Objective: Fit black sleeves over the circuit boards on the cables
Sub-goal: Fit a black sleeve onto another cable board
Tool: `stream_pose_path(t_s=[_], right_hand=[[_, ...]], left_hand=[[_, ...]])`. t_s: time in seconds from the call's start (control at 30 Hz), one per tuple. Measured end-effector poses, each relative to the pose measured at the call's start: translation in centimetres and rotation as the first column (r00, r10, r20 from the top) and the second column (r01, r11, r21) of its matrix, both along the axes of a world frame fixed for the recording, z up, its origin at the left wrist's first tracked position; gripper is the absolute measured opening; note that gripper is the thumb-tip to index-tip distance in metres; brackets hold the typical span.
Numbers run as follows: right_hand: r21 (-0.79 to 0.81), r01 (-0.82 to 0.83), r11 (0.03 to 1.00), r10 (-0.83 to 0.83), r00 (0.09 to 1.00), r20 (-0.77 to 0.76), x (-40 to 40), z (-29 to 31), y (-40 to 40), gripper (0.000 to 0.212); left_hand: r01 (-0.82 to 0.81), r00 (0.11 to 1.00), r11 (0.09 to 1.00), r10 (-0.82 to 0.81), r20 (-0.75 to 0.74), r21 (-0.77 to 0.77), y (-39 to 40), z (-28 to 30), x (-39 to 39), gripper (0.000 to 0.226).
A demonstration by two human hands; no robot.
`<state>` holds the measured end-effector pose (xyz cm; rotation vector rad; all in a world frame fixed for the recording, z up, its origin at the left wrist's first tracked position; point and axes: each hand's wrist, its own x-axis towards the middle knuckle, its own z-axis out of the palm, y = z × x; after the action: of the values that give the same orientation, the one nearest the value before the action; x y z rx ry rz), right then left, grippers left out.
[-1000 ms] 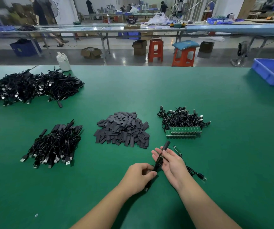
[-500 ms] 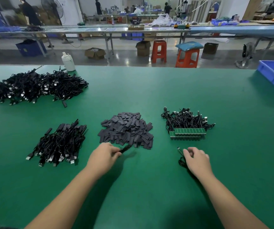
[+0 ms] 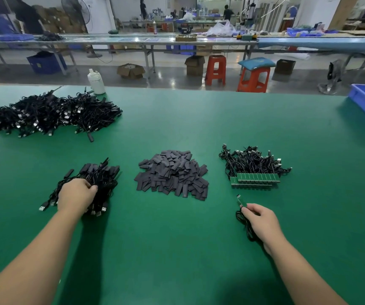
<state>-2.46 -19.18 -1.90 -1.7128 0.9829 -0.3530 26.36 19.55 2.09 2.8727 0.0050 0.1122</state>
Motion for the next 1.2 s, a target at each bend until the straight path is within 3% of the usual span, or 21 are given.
stream_pose_path(t_s=[0.13, 0.23, 0.3, 0.4, 0.5, 0.67, 0.77, 0.9, 1.07, 1.2], right_hand=[[0.111, -0.012, 0.994, 0.006, 0.999, 0.050, 0.4, 0.4, 1.1, 0.007], [0.171, -0.094, 0.981, 0.086, 0.995, 0.056, 0.7, 0.5, 2.1, 0.012], [0.204, -0.142, 0.968, 0.129, 0.989, 0.078, 0.9, 0.4, 2.8, 0.011], [0.203, -0.165, 0.965, 0.145, 0.983, 0.108, 1.1, 0.1, 3.4, 0.010], [0.237, -0.146, 0.960, 0.115, 0.983, 0.141, 1.2, -0.4, 3.2, 0.013], [0.222, -0.107, 0.969, 0.063, 0.978, 0.197, 1.6, -1.1, 3.3, 0.014], [0.313, -0.084, 0.946, 0.006, 0.970, 0.242, 1.6, -1.4, 3.2, 0.016], [0.416, -0.103, 0.903, -0.001, 0.970, 0.244, 1.5, -1.1, 3.4, 0.015], [0.419, -0.134, 0.898, 0.045, 0.975, 0.216, 1.6, -0.9, 3.4, 0.025], [0.378, -0.202, 0.904, 0.132, 0.970, 0.203, 1.4, -1.2, 3.7, 0.020]], left_hand=[[-0.060, 0.996, 0.989, 0.050, 0.077, 0.135, -1.0, 0.5, -0.5, 0.032], [0.120, 0.956, 0.938, -0.197, 0.216, 0.326, -2.0, 0.4, -0.6, 0.043], [0.320, 0.900, 0.855, -0.409, 0.153, 0.408, -2.6, -0.3, -0.5, 0.056], [0.451, 0.868, 0.762, -0.495, -0.030, 0.464, -3.1, -2.3, -0.6, 0.058], [0.463, 0.873, 0.703, -0.468, -0.139, 0.539, -2.9, -4.1, -1.0, 0.059], [0.419, 0.887, 0.642, -0.440, -0.140, 0.642, -2.0, -4.9, -1.3, 0.070], [0.421, 0.877, 0.603, -0.461, -0.136, 0.677, -1.4, -5.5, -1.3, 0.073], [0.416, 0.885, 0.626, -0.444, -0.137, 0.660, -0.1, -5.6, -0.7, 0.076], [0.409, 0.904, 0.678, -0.390, -0.174, 0.611, -0.6, -4.6, 0.0, 0.069], [0.395, 0.883, 0.768, -0.469, 0.023, 0.504, -3.4, -3.8, -1.3, 0.042]])
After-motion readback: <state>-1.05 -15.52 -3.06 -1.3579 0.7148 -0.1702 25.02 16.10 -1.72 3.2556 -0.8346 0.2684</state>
